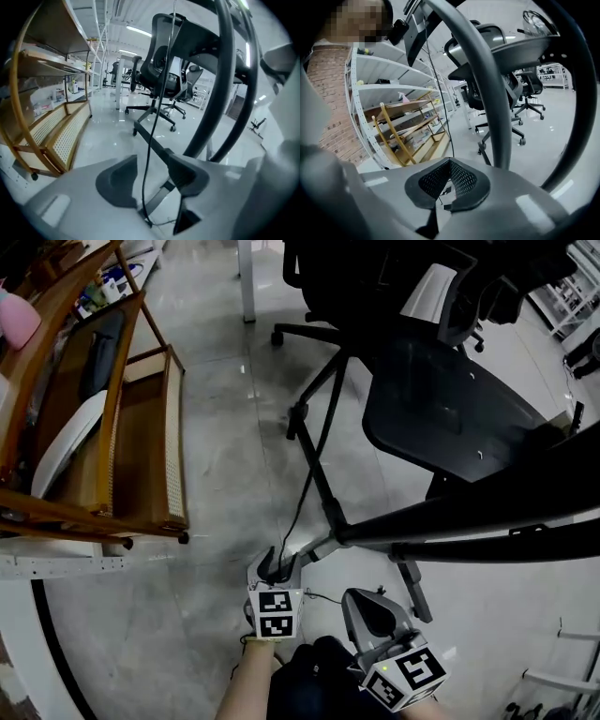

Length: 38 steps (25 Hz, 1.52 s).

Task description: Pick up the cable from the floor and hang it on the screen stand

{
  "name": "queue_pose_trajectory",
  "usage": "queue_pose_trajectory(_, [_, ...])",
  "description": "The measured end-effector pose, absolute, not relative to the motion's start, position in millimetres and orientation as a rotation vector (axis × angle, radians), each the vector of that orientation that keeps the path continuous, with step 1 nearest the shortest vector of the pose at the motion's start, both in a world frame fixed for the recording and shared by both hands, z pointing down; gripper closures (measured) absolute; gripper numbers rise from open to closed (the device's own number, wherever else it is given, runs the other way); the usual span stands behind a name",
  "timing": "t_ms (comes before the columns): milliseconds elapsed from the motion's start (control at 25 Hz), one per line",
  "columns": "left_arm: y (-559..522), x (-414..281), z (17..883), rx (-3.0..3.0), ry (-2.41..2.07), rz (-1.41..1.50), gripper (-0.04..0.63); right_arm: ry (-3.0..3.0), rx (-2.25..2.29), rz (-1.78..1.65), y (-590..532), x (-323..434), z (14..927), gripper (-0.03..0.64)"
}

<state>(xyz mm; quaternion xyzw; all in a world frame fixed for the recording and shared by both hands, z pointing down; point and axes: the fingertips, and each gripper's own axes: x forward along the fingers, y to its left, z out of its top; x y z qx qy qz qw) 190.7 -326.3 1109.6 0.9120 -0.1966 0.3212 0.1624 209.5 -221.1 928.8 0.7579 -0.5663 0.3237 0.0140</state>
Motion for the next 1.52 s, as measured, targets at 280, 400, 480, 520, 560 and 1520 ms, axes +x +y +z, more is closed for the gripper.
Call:
queue_pose_trajectory(280, [-341, 201, 1145, 2.599, -0.607, 0.904, 0.533, -1.696, 2.388, 1.044, -219, 223, 975, 0.618])
queue_pose_trajectory(400, [-340, 196, 1141, 2.595, -0.596, 0.926, 0.581, -1.694, 2.372, 1.074, -220, 218, 975, 0.618])
queue_pose_trajectory(480, [-335, 190, 1131, 2.588, -0.584, 0.934, 0.583, -1.686, 2.364, 1.093, -220, 214, 969, 0.618])
queue_pose_trajectory(520, [-333, 187, 1123, 2.587, -0.578, 0.938, 0.583, -1.683, 2.360, 1.099, -220, 212, 964, 0.617])
queue_pose_trajectory(560, [-330, 184, 1113, 2.588, -0.570, 0.944, 0.583, -1.679, 2.356, 1.102, -220, 210, 957, 0.618])
queue_pose_trajectory(1520, [-176, 176, 466, 2.730, -0.242, 0.777, 0.583, -1.385, 2.637, 0.822, -68, 194, 527, 0.618])
